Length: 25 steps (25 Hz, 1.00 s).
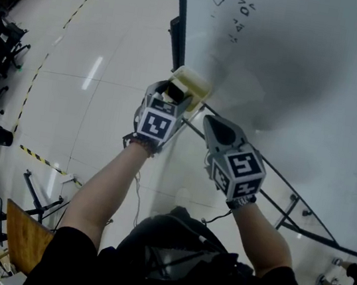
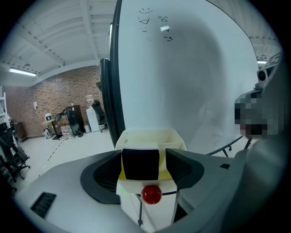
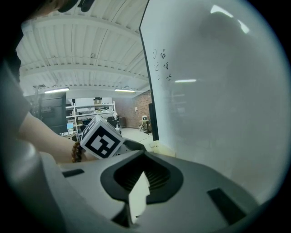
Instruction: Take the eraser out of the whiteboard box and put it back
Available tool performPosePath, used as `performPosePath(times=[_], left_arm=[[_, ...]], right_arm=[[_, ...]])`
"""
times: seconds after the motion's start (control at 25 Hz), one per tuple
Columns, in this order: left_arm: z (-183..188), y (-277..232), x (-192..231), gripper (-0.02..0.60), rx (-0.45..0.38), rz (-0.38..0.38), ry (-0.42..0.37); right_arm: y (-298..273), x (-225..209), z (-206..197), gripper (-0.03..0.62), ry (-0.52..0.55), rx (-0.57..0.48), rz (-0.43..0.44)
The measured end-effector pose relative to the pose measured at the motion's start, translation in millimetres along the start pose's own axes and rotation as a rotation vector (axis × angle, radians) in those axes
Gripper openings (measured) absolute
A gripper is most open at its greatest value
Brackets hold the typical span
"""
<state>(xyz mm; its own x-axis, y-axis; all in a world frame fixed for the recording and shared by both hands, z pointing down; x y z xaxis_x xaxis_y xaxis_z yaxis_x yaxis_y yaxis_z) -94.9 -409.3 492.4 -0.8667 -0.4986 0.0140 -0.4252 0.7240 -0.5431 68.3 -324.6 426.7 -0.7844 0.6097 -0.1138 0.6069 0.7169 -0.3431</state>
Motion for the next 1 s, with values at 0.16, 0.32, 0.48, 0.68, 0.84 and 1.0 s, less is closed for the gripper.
performPosePath(times=[0.16,0.32,0.48,0.68,0.84,1.0], left_arm=[[0,-5,2,0.301,0.018,0.0,0.003],[1,-7,3,0.299,0.016,0.002,-0.002],[2,-5,4,0.247,0.003,-0.001,0.003],[9,2,4,0.244,-0.027,0.015,-0.008],[18,11,2,0.244,-0.058,0.019,-0.018],[24,21,0,0.242,-0.083,0.019,-0.02]], right_arm=[[-3,-2,-1,0.026,-0.003,0.01,0.006],[-4,-5,-2,0.026,0.003,0.005,0.003],[-4,-5,-4,0.026,0.004,0.012,0.001],[-3,-2,-2,0.026,-0.005,0.014,0.004],[2,1,-1,0.026,-0.004,0.005,-0.005],[9,5,1,0.026,-0.002,-0.008,-0.015]])
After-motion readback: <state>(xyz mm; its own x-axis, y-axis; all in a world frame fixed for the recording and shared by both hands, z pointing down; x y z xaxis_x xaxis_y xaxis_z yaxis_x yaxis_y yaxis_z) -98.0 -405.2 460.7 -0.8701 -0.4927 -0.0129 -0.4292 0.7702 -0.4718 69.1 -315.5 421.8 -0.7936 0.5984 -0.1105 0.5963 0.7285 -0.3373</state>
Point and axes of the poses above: the fingertips, and each gripper's own axes: y backward along the fingers, x to its left, z out of its top, the point moved 8 cm from there along y, backward along the fingers, and after that the axes turned 5 degrees about -z, right-handed, at the moved point
